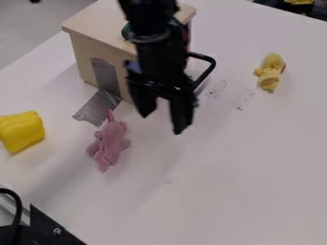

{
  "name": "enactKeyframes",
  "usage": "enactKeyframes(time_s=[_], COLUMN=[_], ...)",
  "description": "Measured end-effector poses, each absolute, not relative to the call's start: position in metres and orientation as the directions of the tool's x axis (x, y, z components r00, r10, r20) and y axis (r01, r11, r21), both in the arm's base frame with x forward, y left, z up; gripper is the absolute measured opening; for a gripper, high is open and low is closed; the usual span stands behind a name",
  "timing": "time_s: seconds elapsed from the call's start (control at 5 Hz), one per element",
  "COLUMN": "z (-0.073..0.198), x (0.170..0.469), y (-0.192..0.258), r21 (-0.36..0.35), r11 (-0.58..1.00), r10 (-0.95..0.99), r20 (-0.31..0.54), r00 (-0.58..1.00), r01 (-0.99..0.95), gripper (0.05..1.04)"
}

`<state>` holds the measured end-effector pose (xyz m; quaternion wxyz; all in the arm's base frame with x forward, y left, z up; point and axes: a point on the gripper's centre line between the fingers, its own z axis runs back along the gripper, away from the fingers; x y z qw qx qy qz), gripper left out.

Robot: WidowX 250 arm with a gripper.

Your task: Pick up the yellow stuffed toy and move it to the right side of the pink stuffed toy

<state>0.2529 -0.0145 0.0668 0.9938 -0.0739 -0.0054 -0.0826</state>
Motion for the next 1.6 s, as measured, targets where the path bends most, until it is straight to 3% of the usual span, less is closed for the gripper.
enactKeyframes(time_s=[0.4, 0.8, 1.4, 1.6], z=[0.04, 0.041, 0.035, 0.013], x=[0.333, 0.412, 0.454, 0.459], y=[-0.06, -0.07, -0.079, -0.08], r21=[-0.076, -0.022, -0.042, -0.016], r11=[0.971, 0.983, 0.989, 0.989], r10=[-0.219, -0.175, -0.134, -0.144], r20=[0.07, 0.138, 0.146, 0.104], r00=[0.973, 0.975, 0.98, 0.984], r01=[0.225, 0.18, 0.141, 0.146], gripper=[0.999, 0.999, 0.999, 0.999])
